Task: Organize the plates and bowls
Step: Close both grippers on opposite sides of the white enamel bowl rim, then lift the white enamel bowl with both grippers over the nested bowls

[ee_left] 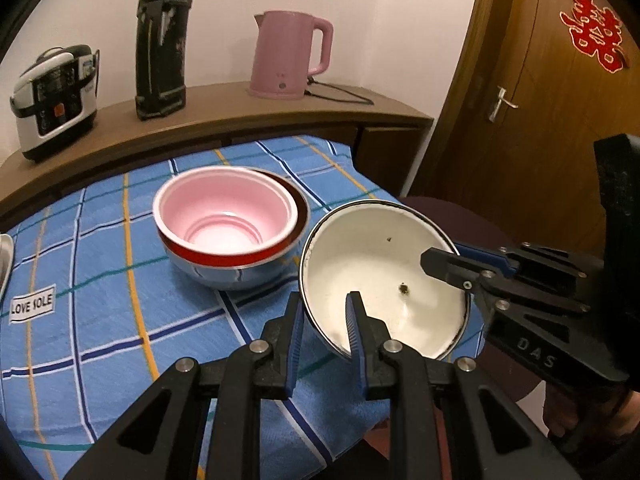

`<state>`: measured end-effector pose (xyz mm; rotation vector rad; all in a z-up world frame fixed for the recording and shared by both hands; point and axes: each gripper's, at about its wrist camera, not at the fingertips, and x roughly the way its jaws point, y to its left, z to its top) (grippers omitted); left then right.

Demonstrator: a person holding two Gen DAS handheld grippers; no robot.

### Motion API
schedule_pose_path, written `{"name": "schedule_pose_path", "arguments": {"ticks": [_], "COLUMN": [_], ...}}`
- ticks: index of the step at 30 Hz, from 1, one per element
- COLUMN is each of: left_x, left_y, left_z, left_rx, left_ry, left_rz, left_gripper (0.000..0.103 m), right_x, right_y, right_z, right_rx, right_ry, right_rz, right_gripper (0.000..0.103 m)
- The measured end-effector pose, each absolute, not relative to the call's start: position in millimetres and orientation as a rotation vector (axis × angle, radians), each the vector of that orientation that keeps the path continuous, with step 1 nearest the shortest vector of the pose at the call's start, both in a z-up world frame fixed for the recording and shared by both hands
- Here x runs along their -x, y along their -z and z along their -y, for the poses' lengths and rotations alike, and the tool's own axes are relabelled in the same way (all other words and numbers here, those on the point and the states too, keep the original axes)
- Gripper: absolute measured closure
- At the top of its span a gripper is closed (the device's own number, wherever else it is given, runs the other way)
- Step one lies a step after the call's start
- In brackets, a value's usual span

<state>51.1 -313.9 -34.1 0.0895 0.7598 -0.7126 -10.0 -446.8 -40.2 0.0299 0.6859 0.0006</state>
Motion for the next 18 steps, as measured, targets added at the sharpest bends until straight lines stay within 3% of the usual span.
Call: {"name": "schedule_pose_path", "arguments": {"ticks": [18], "left_x": [-51.3], "left_y": [15.6], "left_z": [295.3], "left_rx": [-0.046], "left_ry": [0.67], "left_rz": [-0.7], "left_gripper": [0.08], "right_x": [4.0], "right_y": [23.4], "right_z": [430.5], "right_rx": [-0.012], "right_ry": [-0.042], "right_rz": [-0.633], "right_gripper": [0.089]}}
